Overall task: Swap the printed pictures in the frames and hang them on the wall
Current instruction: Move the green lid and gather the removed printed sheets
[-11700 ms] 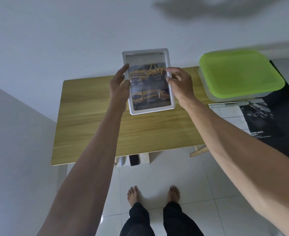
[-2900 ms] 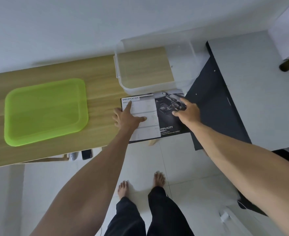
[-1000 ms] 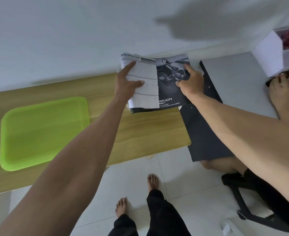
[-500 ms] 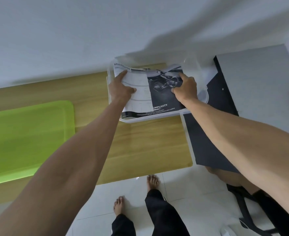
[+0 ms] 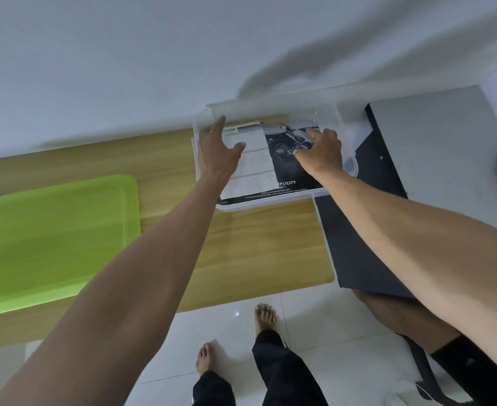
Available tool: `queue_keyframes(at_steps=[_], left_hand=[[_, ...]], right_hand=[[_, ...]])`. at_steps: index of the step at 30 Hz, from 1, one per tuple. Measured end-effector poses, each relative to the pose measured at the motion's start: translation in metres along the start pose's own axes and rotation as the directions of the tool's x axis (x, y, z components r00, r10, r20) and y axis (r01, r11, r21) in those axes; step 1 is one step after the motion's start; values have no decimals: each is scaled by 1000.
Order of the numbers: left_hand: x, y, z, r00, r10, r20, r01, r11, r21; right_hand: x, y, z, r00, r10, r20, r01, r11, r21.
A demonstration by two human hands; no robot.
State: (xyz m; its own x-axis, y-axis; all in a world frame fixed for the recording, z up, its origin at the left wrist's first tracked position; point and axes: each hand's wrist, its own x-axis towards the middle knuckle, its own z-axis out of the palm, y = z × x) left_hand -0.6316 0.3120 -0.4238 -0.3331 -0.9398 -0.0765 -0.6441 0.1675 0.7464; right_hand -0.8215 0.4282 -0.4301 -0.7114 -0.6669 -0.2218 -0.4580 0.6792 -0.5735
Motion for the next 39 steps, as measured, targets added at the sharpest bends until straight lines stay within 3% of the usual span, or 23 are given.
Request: queue_keyframes(at_steps=[8,17,22,29,39], left_hand=[[-16,-32,-104,993,11,-118,-21,996,-85],[-51,-178,-257,970,-155,-186,143,987,-74],[-72,-268,-316,945,-276,-175,272,961,-45],[-95,-332,-345,856,-504,-116,513,855,69],[-97,-352,-348,825,-555,-109,564,821,88]], right_hand=[[-59,-87,8,993,-114,6,113,989,95],[-161,-197,99,982,-184,38,179,977,114],[-213,-233,177,971,-164,172,147,984,104],[-248,-240,251,954,-47,296,33,998,51],[-249,-244,270,963,61,264,-70,997,24]])
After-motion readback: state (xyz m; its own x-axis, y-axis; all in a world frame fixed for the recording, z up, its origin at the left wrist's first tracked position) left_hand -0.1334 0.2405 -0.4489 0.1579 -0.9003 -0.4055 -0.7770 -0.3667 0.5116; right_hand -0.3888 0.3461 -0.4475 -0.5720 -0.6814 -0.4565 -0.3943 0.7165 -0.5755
